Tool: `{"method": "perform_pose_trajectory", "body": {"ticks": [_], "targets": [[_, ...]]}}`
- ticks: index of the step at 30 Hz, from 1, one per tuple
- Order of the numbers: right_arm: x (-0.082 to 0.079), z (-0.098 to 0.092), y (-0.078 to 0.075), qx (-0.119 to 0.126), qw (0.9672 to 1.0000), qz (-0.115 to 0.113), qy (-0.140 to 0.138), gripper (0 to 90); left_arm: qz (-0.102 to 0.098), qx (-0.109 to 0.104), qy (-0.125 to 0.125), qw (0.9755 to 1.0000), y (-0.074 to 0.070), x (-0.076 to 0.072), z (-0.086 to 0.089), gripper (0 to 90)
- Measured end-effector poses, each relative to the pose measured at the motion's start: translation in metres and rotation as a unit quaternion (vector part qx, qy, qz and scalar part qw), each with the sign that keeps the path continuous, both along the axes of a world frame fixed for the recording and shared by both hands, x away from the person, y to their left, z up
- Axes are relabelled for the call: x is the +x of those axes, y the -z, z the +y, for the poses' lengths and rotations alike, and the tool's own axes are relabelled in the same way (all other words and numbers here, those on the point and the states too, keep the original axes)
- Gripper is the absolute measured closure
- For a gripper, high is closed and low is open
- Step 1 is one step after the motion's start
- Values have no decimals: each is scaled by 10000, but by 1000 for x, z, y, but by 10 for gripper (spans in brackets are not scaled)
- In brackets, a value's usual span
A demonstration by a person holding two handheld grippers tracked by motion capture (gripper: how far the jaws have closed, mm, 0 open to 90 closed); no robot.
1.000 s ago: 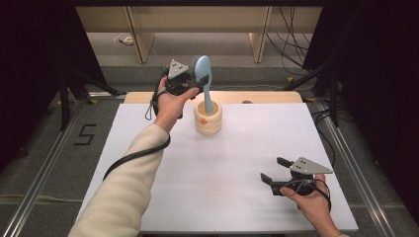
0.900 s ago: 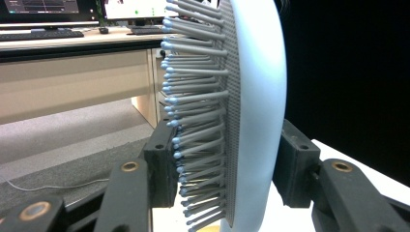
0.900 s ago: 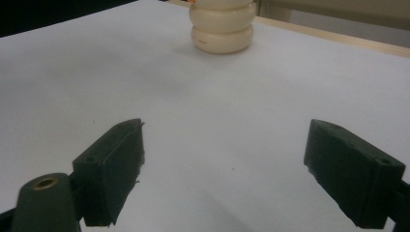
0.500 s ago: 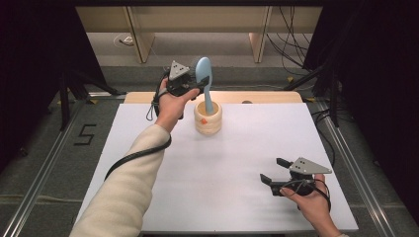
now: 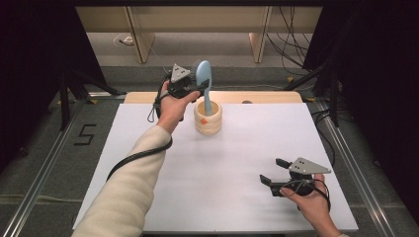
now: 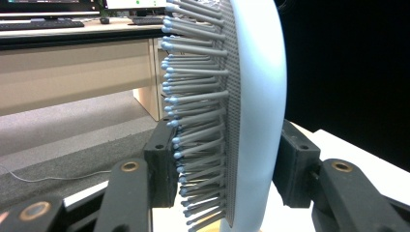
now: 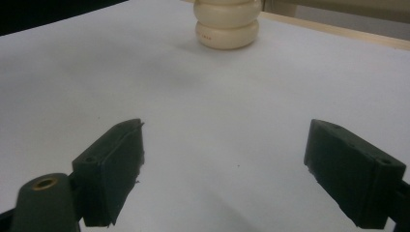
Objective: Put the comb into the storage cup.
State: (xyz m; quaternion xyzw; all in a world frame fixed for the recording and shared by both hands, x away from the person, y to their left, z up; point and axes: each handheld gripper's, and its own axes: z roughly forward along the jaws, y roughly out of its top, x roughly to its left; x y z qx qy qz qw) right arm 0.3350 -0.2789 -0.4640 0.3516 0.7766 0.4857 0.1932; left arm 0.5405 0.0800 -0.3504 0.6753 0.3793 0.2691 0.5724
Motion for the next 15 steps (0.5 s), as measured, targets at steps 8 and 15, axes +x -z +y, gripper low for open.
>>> {"method": "perform_pose_trajectory", "body": {"ticks": [8,15], "targets": [[0,0,0,5,10000,12,-4,153,41,-9,-23,10000,3,2,-1,501],[0,0,0,-4,10000,17,10,153,78,-8,-28,10000,8,3,-2,501]]}}
